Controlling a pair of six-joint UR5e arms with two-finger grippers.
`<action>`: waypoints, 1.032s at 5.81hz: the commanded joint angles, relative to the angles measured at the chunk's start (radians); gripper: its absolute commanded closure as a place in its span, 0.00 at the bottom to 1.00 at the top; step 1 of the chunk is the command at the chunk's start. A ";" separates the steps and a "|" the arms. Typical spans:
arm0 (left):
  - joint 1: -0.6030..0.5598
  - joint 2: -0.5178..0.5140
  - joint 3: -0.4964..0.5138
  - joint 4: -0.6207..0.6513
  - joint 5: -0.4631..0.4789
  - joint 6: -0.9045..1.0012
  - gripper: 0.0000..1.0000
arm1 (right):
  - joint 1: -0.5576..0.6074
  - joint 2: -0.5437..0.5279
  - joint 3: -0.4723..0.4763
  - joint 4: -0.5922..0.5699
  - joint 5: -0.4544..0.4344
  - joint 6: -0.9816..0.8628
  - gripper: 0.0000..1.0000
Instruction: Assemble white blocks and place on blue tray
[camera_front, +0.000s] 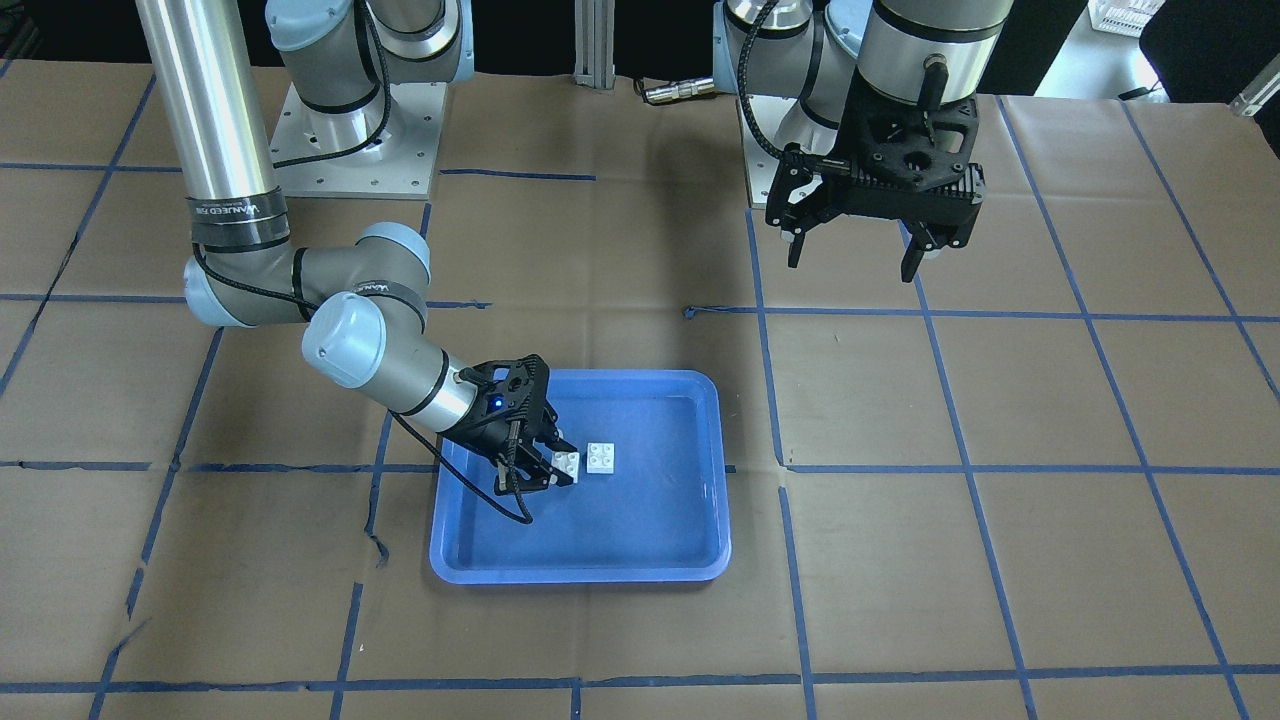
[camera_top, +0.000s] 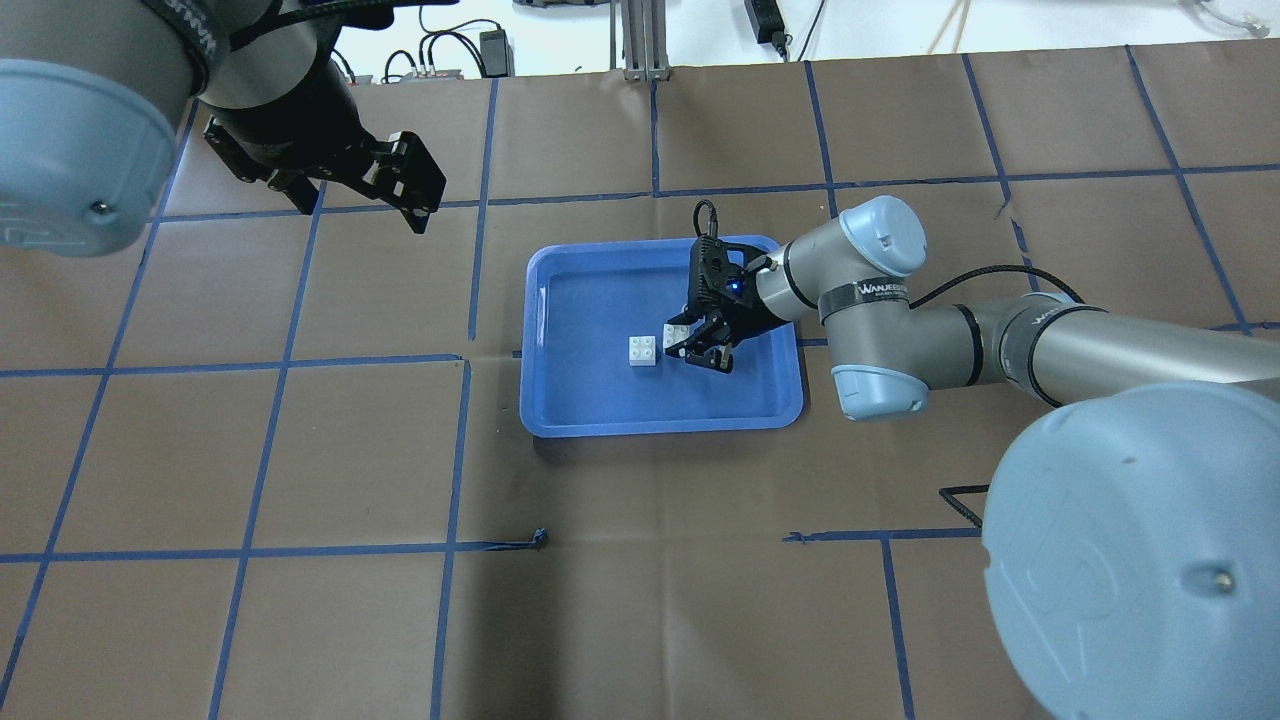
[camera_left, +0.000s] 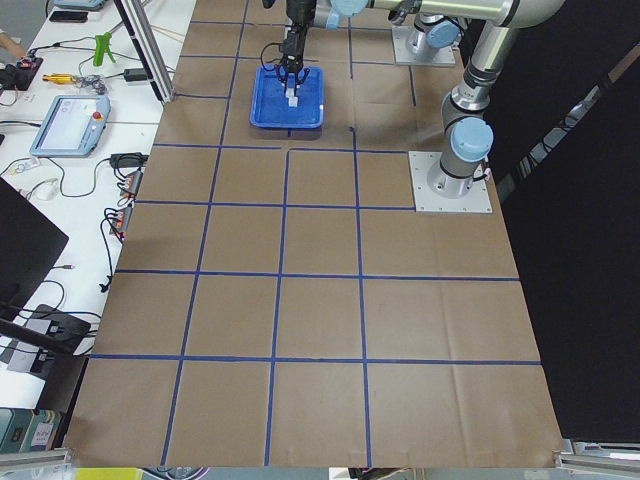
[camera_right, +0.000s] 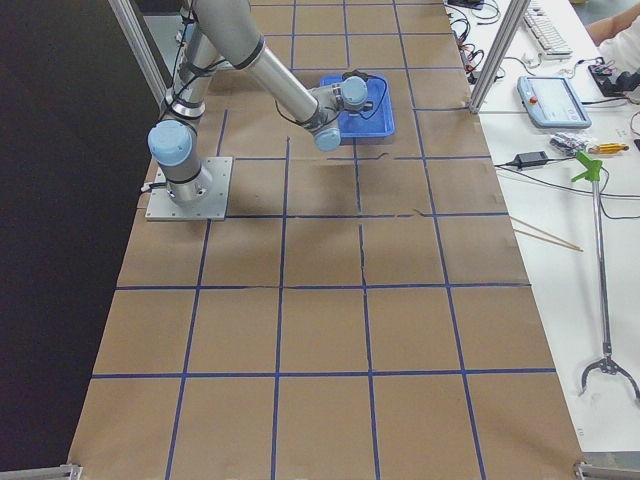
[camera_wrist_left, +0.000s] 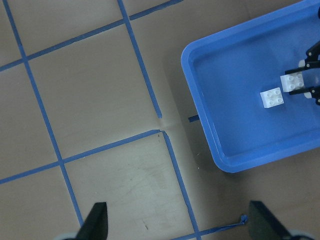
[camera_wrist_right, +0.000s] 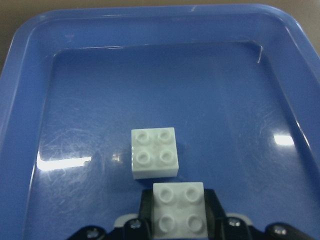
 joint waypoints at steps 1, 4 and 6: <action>0.006 0.018 -0.002 -0.009 -0.003 -0.156 0.01 | 0.002 -0.001 0.004 -0.006 0.001 0.000 0.68; 0.049 0.015 0.024 -0.088 -0.024 -0.157 0.01 | 0.011 -0.001 0.005 -0.004 0.001 -0.001 0.68; 0.047 0.020 0.006 -0.079 -0.026 -0.142 0.01 | 0.018 -0.001 0.005 -0.004 0.001 -0.001 0.68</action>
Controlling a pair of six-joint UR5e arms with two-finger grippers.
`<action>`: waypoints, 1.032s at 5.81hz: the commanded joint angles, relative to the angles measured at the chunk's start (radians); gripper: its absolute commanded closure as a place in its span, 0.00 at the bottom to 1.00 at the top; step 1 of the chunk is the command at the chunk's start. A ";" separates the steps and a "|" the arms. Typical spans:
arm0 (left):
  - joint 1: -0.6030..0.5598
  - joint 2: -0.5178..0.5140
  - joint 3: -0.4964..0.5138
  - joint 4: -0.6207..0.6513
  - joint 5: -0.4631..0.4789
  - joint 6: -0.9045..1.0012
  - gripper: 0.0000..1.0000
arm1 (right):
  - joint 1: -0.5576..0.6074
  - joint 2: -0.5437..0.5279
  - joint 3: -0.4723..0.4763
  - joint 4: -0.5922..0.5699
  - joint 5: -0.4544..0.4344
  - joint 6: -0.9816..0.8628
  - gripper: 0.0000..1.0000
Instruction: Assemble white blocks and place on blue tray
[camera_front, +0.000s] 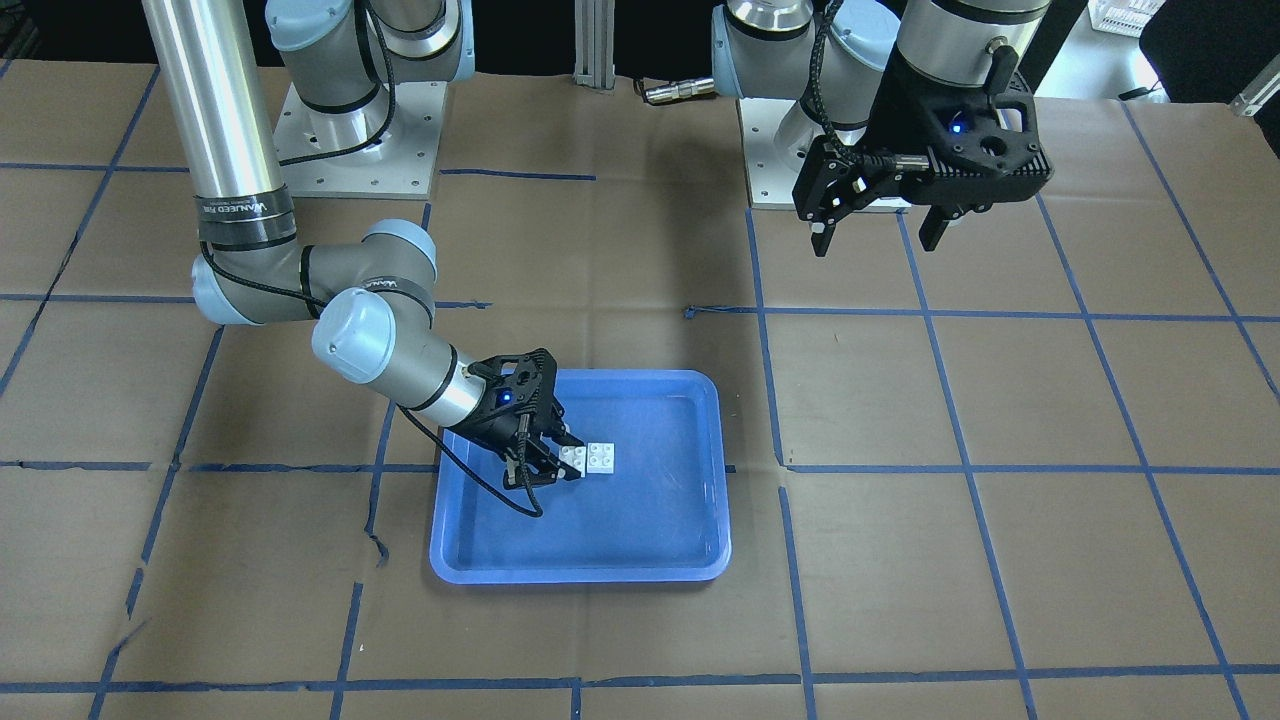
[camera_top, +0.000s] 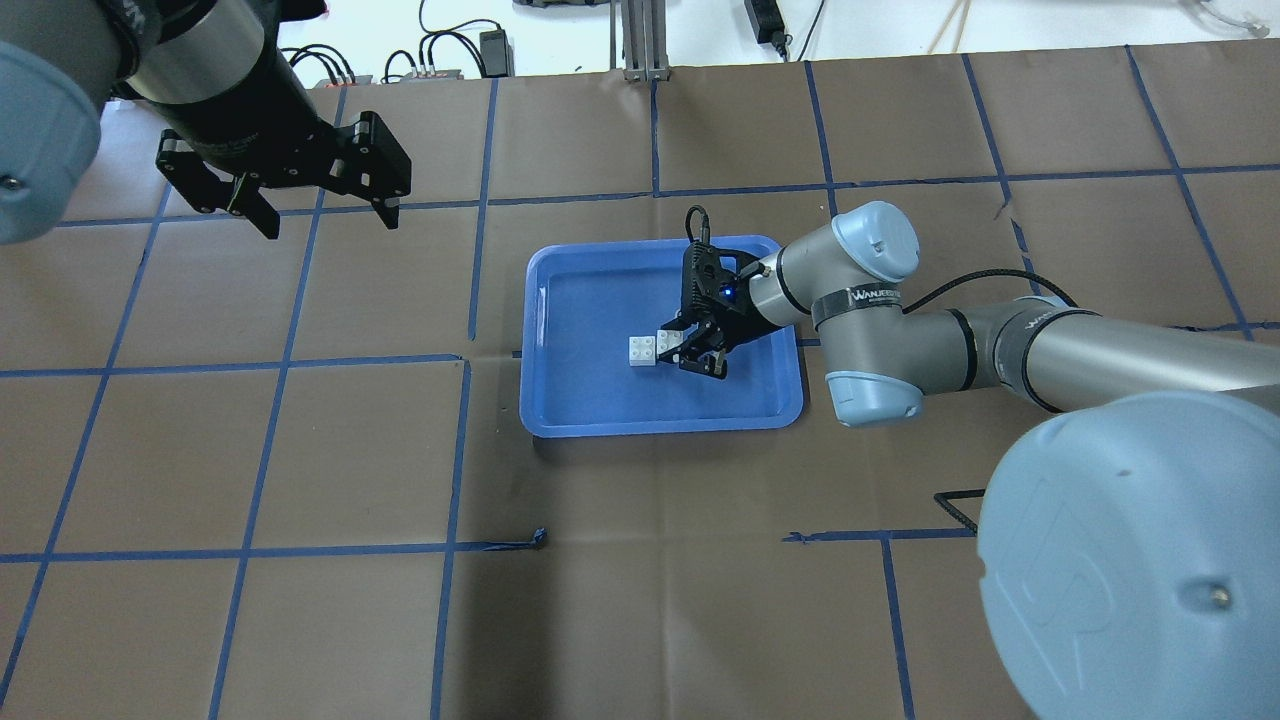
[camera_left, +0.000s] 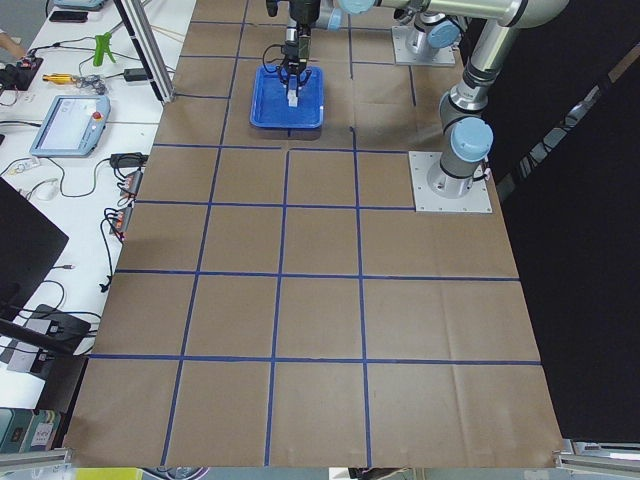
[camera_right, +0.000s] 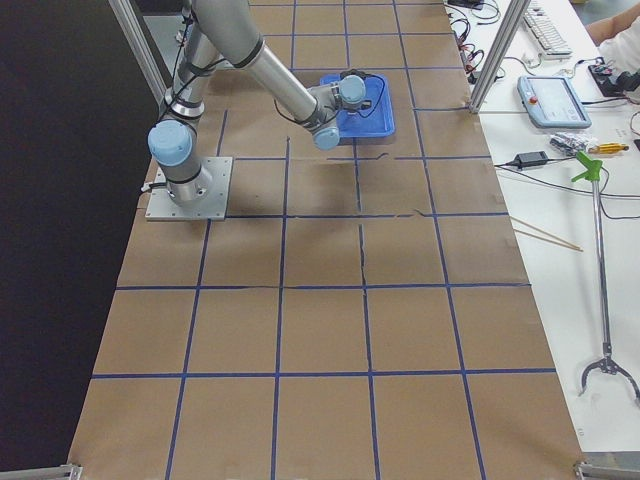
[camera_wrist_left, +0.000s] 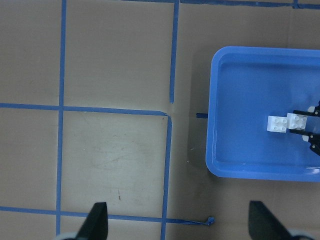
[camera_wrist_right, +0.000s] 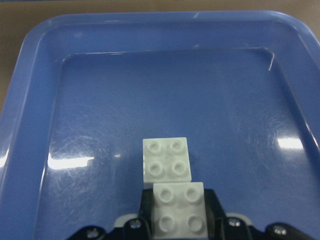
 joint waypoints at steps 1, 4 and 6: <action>-0.001 0.003 -0.011 0.005 0.000 0.008 0.01 | 0.002 0.000 0.000 0.000 0.001 0.001 0.68; -0.001 0.003 -0.011 0.006 0.000 0.006 0.01 | 0.002 -0.001 0.018 0.000 -0.001 0.001 0.68; -0.001 0.002 -0.011 0.006 0.000 0.006 0.01 | 0.002 -0.003 0.018 0.000 -0.001 0.001 0.68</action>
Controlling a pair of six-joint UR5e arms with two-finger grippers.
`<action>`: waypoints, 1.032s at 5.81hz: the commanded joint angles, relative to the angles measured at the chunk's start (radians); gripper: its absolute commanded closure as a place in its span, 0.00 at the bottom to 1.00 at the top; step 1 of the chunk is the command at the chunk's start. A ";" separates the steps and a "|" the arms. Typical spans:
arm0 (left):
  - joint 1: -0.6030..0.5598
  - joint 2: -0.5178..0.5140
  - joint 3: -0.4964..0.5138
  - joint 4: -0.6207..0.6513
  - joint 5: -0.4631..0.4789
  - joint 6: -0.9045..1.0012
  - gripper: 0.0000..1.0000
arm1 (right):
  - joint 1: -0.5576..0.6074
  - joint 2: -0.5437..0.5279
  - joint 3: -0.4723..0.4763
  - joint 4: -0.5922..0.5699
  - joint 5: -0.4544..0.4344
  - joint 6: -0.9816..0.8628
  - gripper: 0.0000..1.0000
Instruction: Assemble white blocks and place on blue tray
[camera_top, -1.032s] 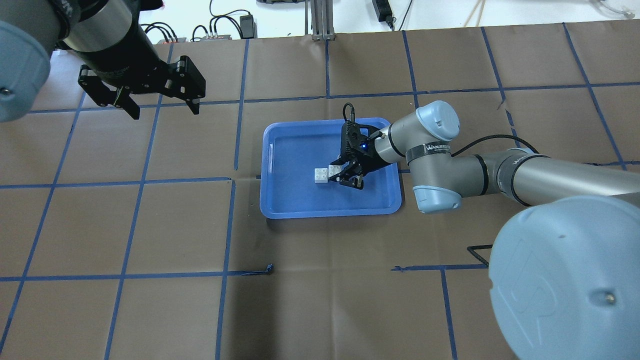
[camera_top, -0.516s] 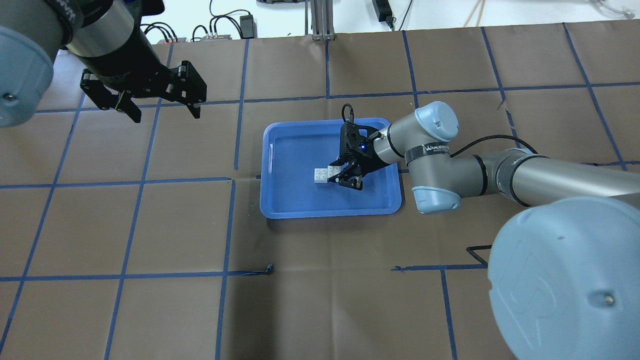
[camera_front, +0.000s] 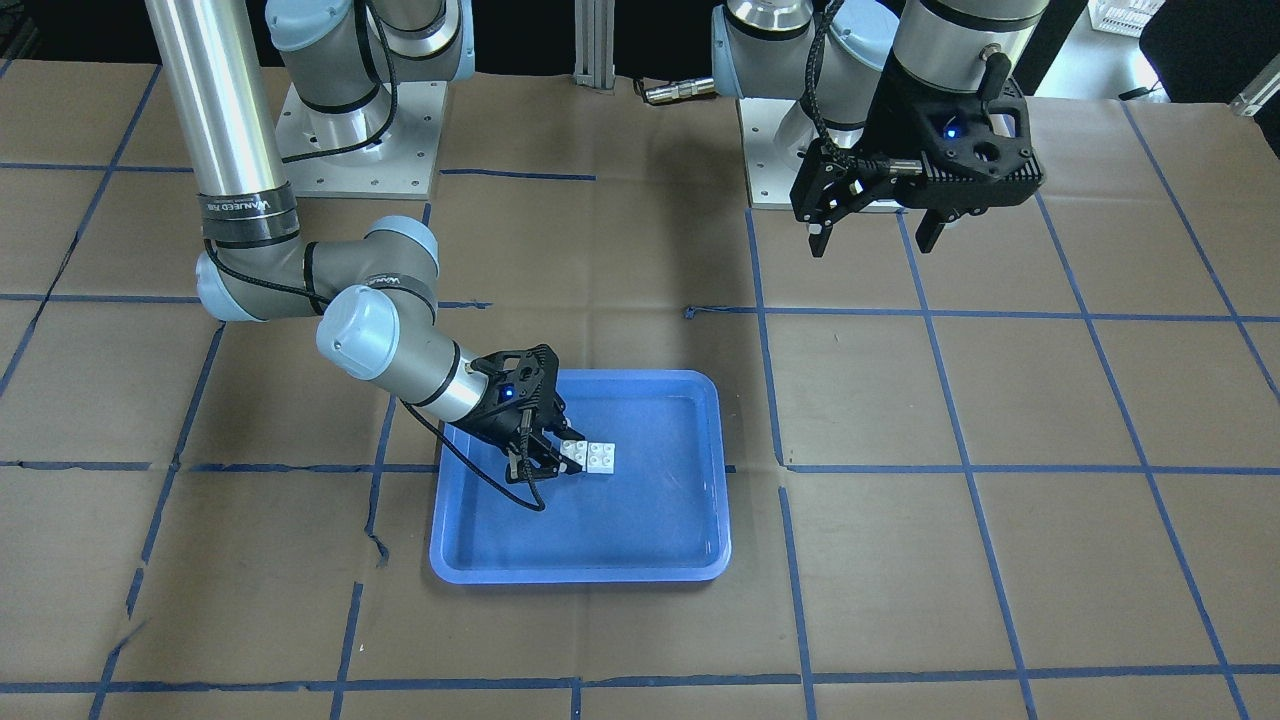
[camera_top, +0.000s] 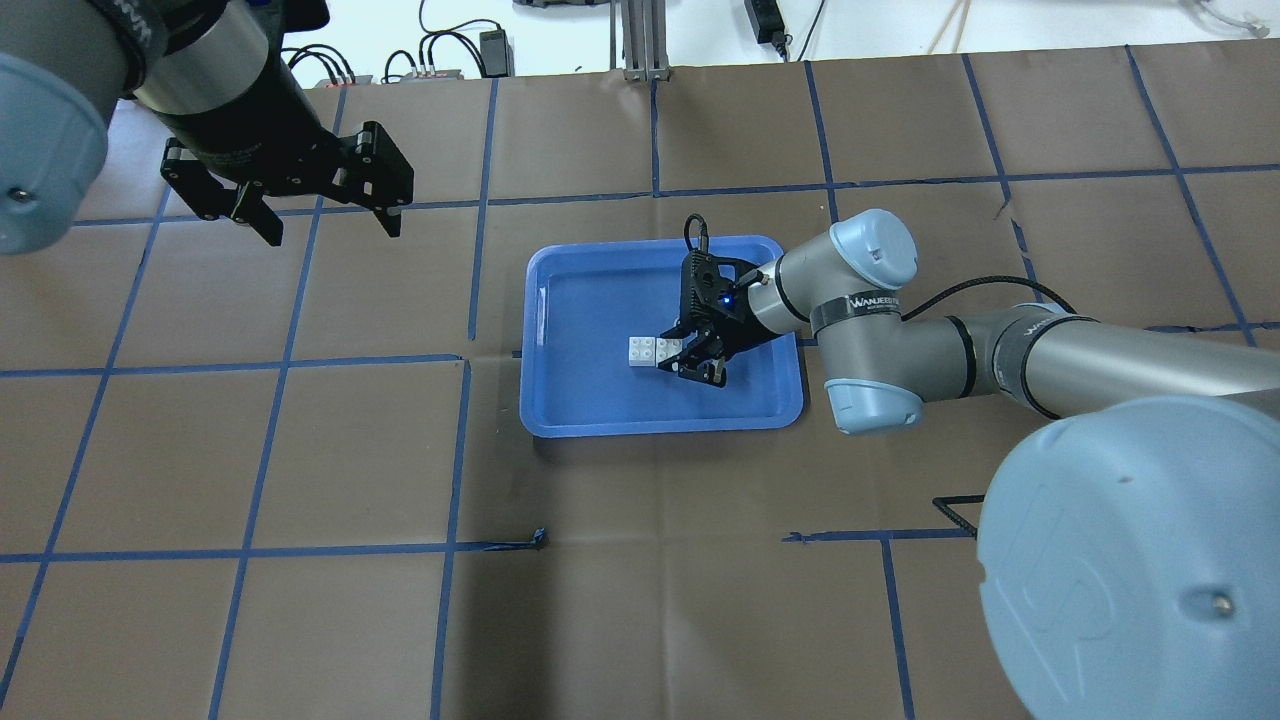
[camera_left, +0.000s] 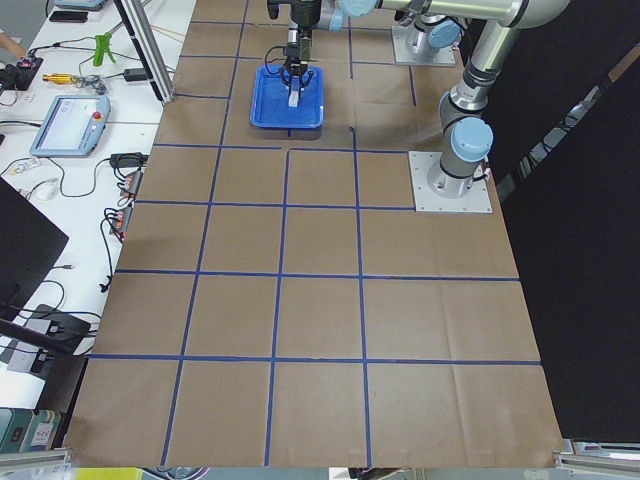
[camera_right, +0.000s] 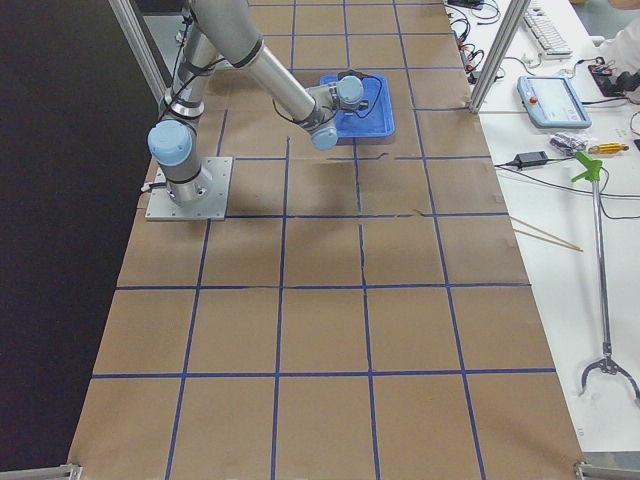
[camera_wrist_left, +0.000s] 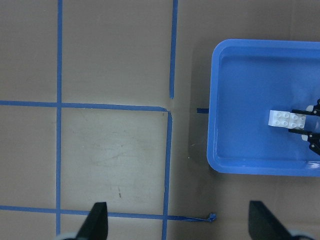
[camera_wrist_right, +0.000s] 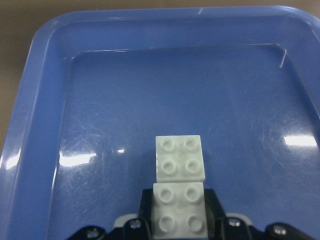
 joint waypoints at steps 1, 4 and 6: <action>0.000 0.000 0.002 0.000 0.000 0.000 0.01 | 0.000 0.000 0.000 0.000 0.002 0.000 0.68; -0.003 -0.002 0.005 0.000 0.000 0.000 0.01 | 0.003 0.001 0.000 0.000 0.003 -0.005 0.67; -0.003 0.000 0.005 0.000 0.002 0.000 0.01 | 0.006 0.001 0.000 0.000 0.009 0.000 0.45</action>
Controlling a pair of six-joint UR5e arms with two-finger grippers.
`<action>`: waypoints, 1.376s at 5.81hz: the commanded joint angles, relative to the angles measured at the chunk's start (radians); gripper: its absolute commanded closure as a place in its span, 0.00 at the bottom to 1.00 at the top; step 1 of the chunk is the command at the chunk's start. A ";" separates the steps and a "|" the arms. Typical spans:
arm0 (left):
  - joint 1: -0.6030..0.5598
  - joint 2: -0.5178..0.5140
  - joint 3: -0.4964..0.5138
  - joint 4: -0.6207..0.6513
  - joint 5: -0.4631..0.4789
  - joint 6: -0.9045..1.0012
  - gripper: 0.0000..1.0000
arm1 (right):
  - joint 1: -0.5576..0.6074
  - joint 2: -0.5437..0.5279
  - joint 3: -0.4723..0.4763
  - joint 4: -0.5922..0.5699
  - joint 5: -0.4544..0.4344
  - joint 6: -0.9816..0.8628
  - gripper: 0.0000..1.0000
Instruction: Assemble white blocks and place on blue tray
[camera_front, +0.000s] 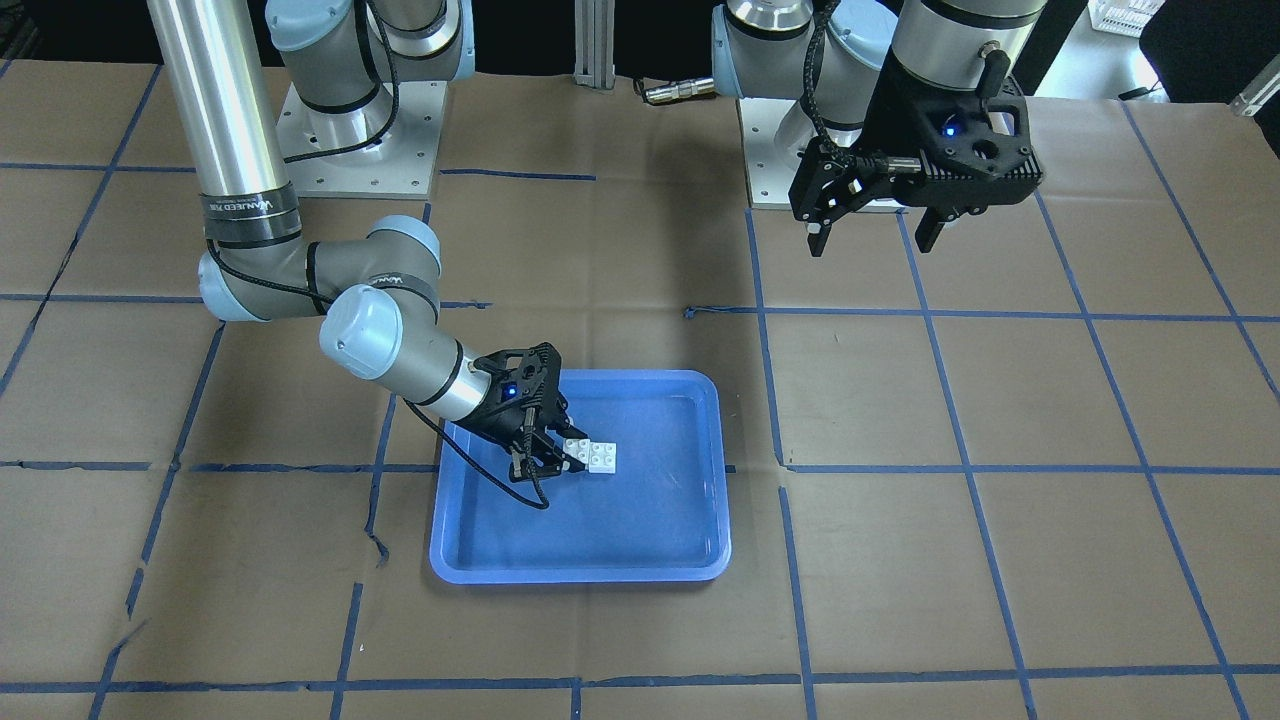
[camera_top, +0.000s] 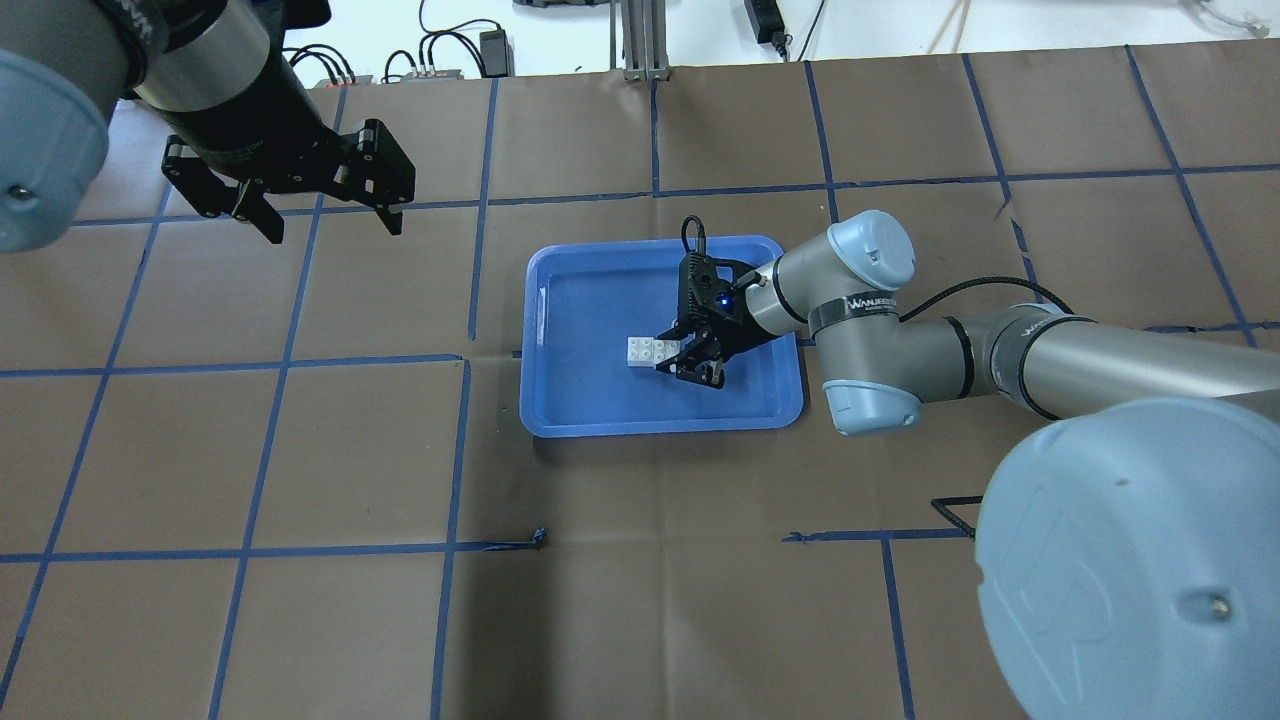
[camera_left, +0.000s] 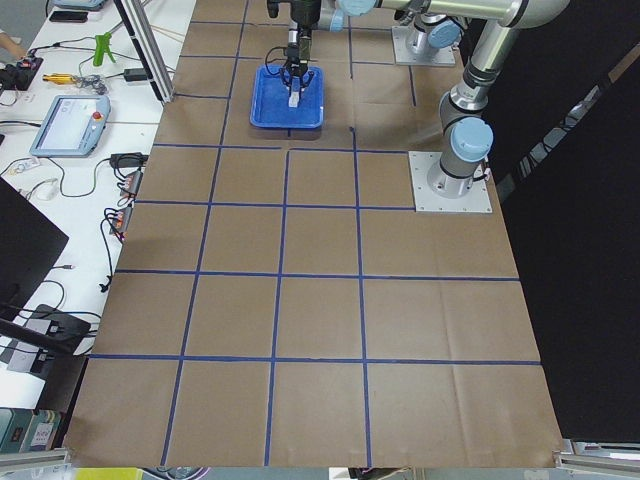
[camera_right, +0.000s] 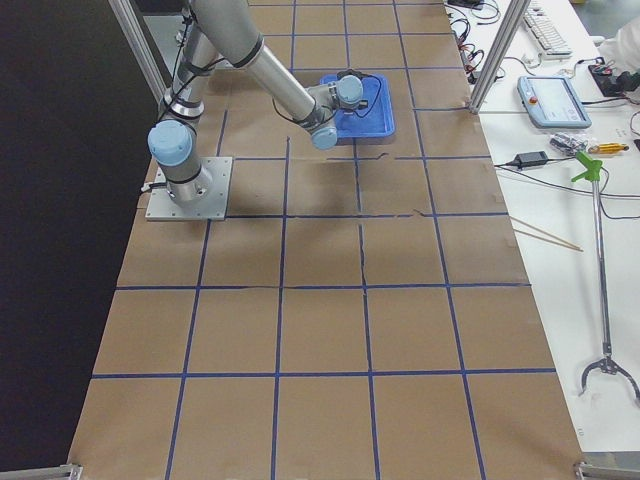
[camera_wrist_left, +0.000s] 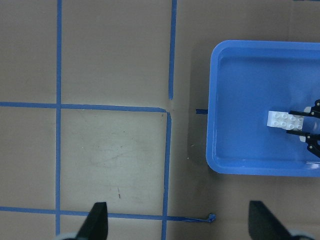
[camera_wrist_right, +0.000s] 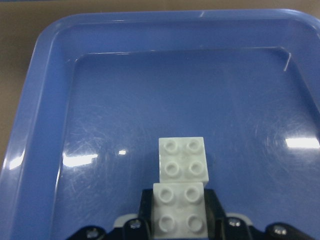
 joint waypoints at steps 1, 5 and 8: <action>-0.002 0.000 0.000 0.000 0.000 0.000 0.01 | 0.001 0.001 0.000 -0.002 0.004 0.002 0.45; 0.000 -0.001 0.000 0.002 0.001 0.000 0.01 | 0.001 -0.002 -0.006 -0.003 0.011 0.018 0.00; 0.000 -0.001 -0.001 0.002 0.001 0.000 0.01 | -0.016 -0.171 -0.067 0.184 -0.032 0.286 0.00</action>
